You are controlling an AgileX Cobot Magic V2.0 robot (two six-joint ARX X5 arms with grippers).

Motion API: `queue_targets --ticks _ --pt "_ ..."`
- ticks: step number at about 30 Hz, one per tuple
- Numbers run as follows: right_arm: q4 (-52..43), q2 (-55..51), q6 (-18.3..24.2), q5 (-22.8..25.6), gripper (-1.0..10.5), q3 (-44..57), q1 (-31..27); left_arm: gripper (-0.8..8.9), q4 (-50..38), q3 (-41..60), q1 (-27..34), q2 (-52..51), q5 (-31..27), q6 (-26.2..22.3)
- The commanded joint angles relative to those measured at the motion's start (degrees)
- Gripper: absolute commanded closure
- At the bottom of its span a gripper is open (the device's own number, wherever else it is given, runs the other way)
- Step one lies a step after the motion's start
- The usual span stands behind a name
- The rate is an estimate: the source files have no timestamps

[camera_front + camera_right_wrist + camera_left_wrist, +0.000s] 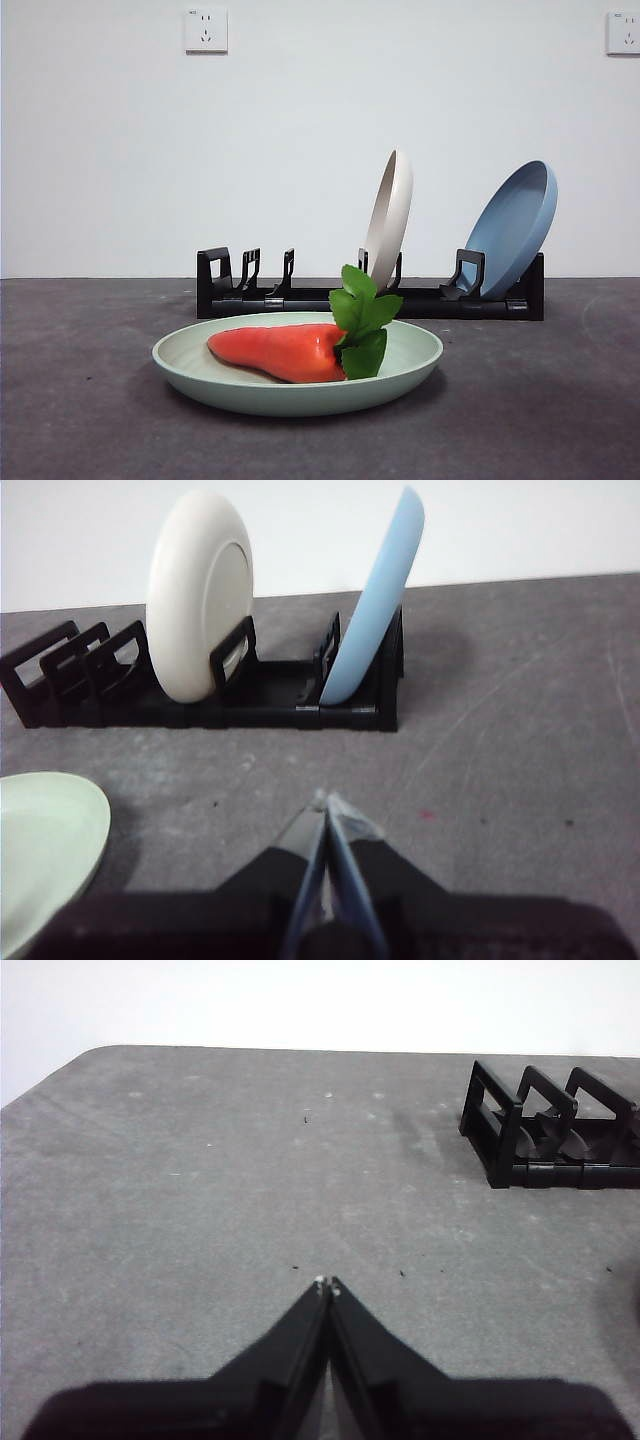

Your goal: Take the green plate from the plate rack,put the plate on the table,take the carrot from the table,put the carrot in the plate

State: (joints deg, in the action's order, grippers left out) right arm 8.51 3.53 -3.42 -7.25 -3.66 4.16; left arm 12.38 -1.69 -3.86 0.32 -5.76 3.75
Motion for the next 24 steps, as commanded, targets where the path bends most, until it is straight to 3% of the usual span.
queue_targets --ticks 1,24 --pt "0.28 -1.29 -1.46 0.17 9.5 1.92 0.02 8.16 0.15 0.52 0.15 -0.13 0.07 0.55" --pt "1.4 -3.15 -3.17 0.2 9.5 3.32 0.02 8.16 0.15 0.52 0.15 -0.13 0.04 0.55"
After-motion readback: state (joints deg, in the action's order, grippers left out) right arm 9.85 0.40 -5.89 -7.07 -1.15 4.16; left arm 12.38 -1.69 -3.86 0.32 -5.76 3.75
